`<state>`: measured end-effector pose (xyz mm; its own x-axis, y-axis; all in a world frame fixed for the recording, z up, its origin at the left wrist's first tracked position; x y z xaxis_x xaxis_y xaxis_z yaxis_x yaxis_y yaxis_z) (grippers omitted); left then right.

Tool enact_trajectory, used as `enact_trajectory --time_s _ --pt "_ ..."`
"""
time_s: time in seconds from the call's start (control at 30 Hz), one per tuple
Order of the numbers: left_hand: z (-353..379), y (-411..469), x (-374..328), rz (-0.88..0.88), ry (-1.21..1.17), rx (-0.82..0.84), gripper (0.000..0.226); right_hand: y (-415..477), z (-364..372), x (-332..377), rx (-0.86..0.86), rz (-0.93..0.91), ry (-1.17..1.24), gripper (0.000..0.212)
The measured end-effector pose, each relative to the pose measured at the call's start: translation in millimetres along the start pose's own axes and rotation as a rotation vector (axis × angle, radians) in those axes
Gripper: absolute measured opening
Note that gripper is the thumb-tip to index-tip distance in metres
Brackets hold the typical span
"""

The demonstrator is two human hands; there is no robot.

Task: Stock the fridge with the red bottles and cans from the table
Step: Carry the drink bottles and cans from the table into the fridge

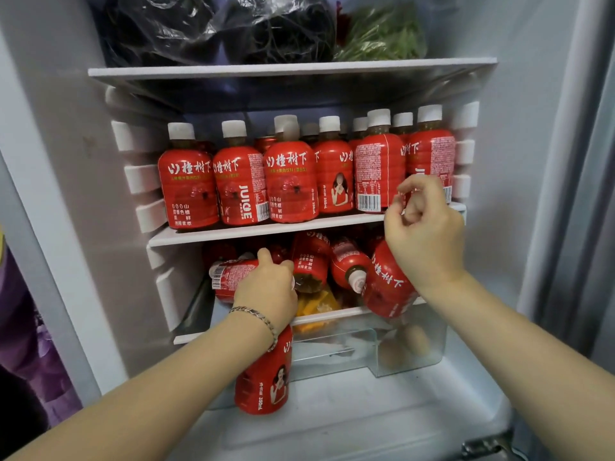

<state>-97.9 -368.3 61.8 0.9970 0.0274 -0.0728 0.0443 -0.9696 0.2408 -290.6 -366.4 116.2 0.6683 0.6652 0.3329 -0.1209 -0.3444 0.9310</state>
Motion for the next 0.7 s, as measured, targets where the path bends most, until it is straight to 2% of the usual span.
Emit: enact_trajectory --time_s 0.17,0.27,0.47,0.57,0.63,0.7 --pt "-0.6 -1.2 1.6 0.001 -0.013 -0.003 0.019 -2.3 7.0 -15.5 -0.061 -0.026 -0.104 0.015" --pt "-0.2 -3.0 2.3 0.003 -0.013 -0.007 0.018 -9.5 13.0 -29.0 -0.009 0.077 -0.195 0.012" --pt "-2.4 -2.8 0.9 -0.004 -0.024 -0.022 0.020 -44.3 26.5 -44.6 0.110 0.199 -0.391 0.046" --pt "-2.0 -2.7 0.8 0.005 -0.022 -0.029 0.020 -54.3 33.0 -52.0 0.233 0.406 -0.254 0.070" --pt "-1.7 -2.8 1.5 0.005 -0.033 -0.030 0.021 -51.4 32.7 -52.9 0.252 0.482 -0.197 0.071" --pt "-1.8 -2.8 2.9 0.003 -0.049 -0.035 0.021 -47.5 32.3 -58.1 0.260 0.542 -0.166 0.061"
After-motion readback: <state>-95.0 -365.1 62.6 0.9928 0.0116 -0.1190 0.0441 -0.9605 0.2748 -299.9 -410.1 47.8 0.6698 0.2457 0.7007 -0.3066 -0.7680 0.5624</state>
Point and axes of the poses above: each hand's wrist, its own y-axis towards the middle knuckle, its own z-axis out of the palm, x = y × z, the point moved 4 cm from there along y, towards the middle knuckle, and after that the axes turned 6 degrees about x, right-handed, at the moved point
